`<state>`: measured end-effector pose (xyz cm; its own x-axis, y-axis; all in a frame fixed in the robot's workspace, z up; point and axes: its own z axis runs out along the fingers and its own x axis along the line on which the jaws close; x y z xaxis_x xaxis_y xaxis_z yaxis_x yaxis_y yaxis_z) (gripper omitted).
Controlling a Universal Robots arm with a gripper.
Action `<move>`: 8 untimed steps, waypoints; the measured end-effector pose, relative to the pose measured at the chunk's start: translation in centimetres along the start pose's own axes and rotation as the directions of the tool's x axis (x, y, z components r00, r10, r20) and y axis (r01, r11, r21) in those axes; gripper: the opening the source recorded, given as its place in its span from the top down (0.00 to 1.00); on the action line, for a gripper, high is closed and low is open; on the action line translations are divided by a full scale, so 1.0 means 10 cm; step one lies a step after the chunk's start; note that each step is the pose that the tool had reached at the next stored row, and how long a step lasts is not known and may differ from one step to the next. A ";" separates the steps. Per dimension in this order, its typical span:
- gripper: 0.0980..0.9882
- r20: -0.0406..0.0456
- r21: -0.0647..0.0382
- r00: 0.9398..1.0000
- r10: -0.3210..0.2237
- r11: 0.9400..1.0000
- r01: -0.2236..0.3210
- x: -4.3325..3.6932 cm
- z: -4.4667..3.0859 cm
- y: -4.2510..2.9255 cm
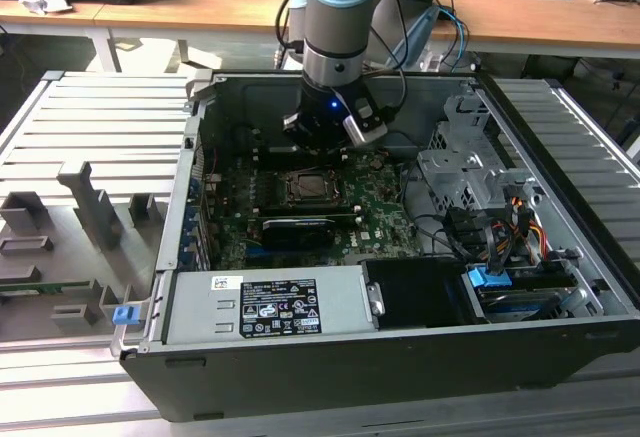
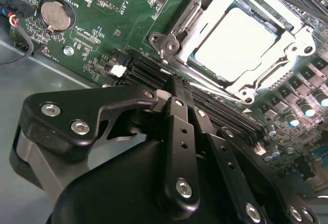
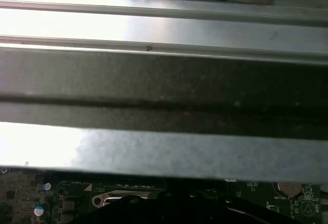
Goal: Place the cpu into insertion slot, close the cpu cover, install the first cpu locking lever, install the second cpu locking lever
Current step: 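Install the first cpu locking lever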
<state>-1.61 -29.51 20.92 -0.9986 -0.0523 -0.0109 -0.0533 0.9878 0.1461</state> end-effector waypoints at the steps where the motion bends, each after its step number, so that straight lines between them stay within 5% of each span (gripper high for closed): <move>1: 0.99 0.000 0.000 1.000 0.000 1.000 0.000 -0.003 0.007 -0.001; 8: 0.99 0.000 0.000 1.000 0.000 1.000 0.000 -0.010 0.041 -0.007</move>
<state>-1.51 -29.51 20.50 -0.9986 -0.0522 -0.0109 -0.0533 0.9878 0.1460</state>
